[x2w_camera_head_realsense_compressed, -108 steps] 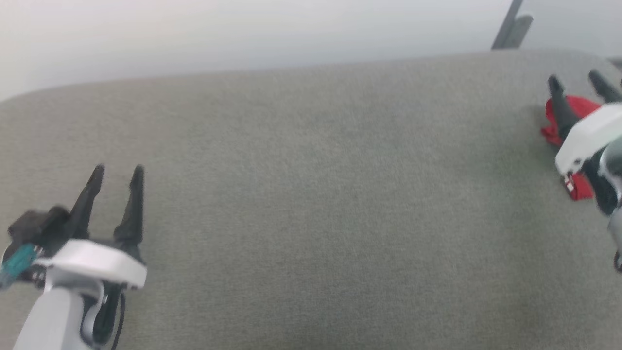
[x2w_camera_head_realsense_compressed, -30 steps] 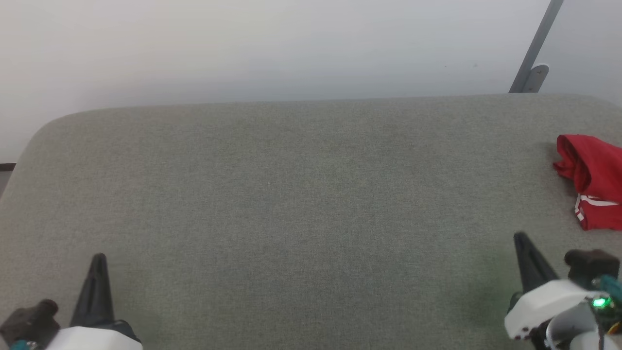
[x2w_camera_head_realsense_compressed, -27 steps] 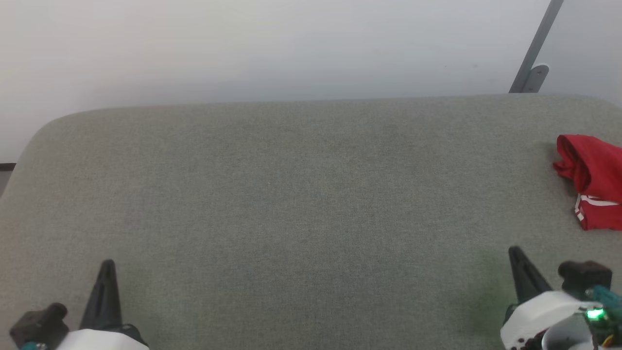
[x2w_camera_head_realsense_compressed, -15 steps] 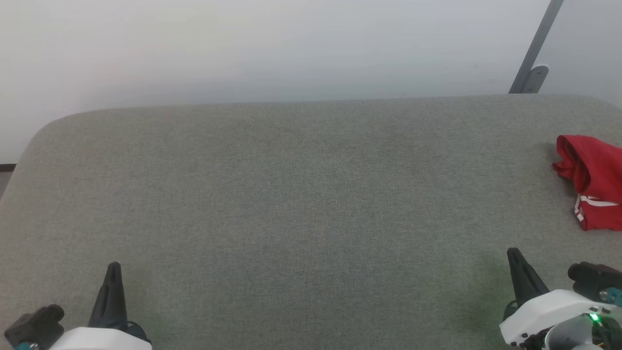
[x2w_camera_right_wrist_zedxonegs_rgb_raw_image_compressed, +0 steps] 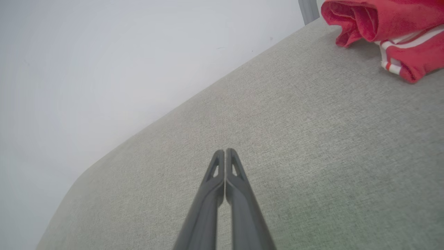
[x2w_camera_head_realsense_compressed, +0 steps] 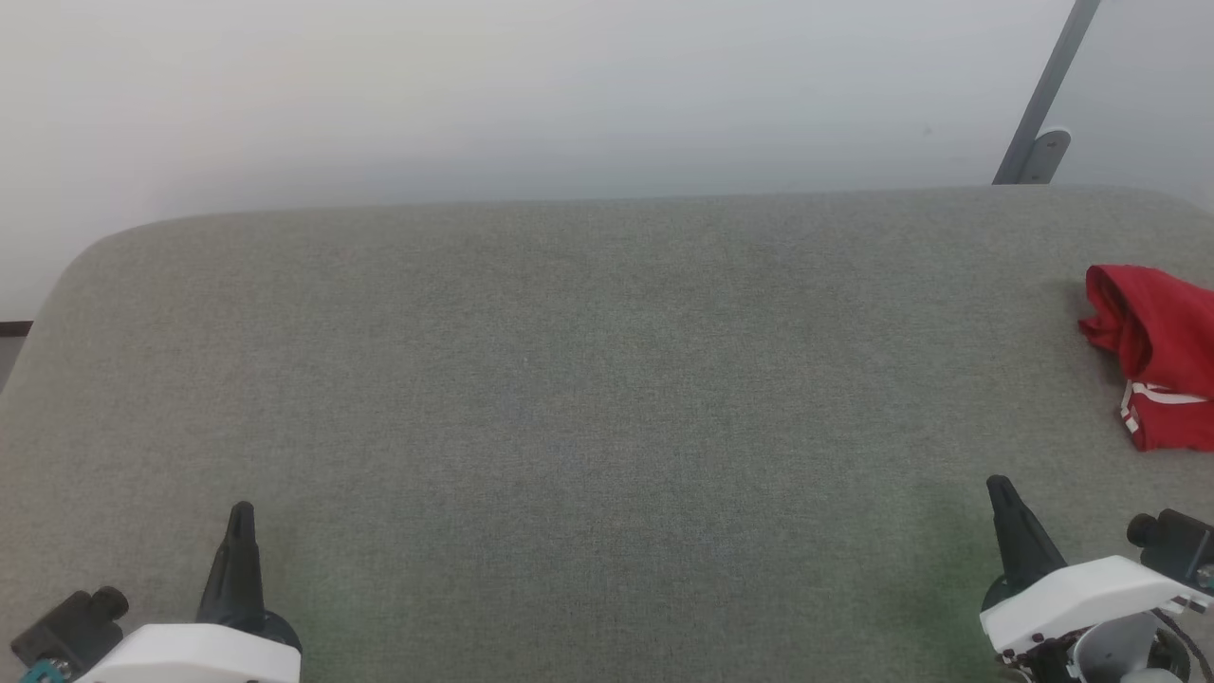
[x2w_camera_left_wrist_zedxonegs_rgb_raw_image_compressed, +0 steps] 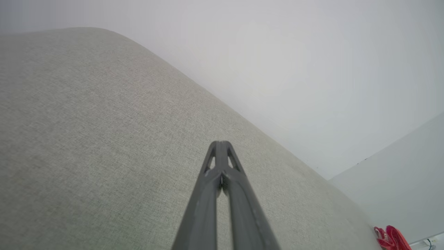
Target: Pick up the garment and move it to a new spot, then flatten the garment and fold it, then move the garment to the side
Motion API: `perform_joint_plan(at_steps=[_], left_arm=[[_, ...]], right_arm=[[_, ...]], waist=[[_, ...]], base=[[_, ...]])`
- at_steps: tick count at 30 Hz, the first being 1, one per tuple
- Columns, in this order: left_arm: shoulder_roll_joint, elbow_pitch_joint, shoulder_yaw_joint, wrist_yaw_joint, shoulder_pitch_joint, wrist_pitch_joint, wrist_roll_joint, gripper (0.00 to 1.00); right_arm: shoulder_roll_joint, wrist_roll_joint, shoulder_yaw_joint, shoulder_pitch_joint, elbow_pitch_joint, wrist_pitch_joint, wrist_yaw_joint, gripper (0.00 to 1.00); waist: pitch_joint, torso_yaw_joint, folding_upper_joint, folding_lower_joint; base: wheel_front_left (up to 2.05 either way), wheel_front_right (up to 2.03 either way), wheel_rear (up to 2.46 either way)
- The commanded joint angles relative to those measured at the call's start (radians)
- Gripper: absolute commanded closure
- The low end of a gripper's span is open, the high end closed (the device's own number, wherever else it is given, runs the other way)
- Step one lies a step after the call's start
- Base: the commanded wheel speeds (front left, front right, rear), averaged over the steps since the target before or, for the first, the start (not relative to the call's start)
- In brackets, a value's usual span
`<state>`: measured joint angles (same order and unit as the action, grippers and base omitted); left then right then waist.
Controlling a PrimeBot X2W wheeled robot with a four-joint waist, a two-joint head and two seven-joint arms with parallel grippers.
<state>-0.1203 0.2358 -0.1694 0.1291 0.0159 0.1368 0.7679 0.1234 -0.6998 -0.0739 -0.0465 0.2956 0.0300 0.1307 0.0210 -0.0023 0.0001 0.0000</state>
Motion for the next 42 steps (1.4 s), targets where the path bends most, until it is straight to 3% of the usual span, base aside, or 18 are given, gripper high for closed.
perform_joint_plan(at_steps=[1,42], left_arm=[[-0.005,-0.01,0.0,0.001,-0.03,-0.01,0.045,1.0],[0.034,-0.001,0.029,0.002,-0.085,-0.137,0.465,1.0]], right_arm=[[-0.001,-0.044,-0.008,-0.029,-0.02,-0.009,0.0,1.0],[-0.04,-0.498,-0.025,-0.05,-0.038,-0.081,0.0,1.0]], waist=[[0.0,0.0,-0.0001,0.0],[-0.008,0.001,-0.0001,0.0]], base=[[0.0,0.0,0.0],[0.0,0.0,0.0]])
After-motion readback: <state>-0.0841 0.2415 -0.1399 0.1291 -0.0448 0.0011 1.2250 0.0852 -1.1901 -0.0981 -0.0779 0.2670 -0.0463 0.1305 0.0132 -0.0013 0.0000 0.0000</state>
